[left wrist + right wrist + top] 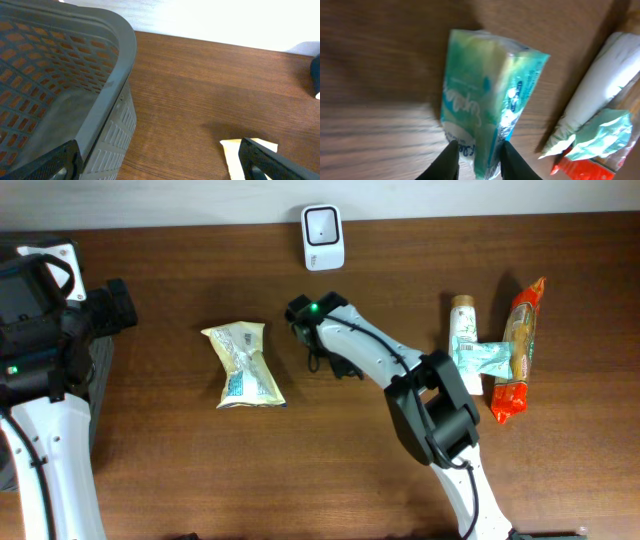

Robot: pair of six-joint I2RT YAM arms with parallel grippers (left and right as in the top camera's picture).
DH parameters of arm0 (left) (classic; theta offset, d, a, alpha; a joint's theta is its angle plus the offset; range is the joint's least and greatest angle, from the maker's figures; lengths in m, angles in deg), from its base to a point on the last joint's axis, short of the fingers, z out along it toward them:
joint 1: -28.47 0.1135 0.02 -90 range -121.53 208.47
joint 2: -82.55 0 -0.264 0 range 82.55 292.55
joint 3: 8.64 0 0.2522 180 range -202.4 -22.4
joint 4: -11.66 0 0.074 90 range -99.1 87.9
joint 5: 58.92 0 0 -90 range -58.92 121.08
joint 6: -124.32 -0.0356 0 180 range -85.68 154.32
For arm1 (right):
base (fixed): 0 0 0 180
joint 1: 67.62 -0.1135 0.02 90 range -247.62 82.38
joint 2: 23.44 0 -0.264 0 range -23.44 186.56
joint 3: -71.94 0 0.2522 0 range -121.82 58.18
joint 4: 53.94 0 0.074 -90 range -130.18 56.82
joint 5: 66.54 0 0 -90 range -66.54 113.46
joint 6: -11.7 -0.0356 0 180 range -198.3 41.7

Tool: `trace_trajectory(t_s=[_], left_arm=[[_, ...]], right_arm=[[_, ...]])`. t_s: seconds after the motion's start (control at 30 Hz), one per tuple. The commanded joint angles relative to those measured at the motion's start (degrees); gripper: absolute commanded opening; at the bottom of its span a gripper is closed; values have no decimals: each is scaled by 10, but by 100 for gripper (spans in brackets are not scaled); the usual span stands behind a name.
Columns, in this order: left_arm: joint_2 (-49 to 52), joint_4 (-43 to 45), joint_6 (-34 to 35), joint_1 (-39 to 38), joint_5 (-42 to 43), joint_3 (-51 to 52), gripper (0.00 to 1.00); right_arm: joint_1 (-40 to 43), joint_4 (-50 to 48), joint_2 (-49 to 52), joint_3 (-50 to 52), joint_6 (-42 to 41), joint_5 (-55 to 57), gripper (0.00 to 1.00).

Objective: Scan the item barcode

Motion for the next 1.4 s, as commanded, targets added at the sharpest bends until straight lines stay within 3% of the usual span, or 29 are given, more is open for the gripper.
trace_trajectory(t_s=[0.0,0.07,0.2,0.37,0.57,0.67,0.83,1.37], left_arm=[[-7,1,6,1,5,-5,99],[-7,1,6,1,5,-5,99],[-7,1,6,1,5,-5,99],[-7,2,6,1,5,-5,99],[-7,2,6,1,5,-5,99],[-7,1,6,1,5,-5,99],[-7,2,6,1,5,-5,99],[-7,1,6,1,5,-5,99]], right_arm=[[-36,-6,13,3,-2,-18,43],[-54,-8,13,3,-2,-32,51],[-80,-8,12,-9,-1,-54,51],[-70,-4,-10,-57,56,-148,50],[24,-7,-59,-97,173,-247,54],[92,-47,-44,-94,268,-358,55],[161,-51,-20,-93,275,-481,54],[169,-81,22,-91,320,-487,54]])
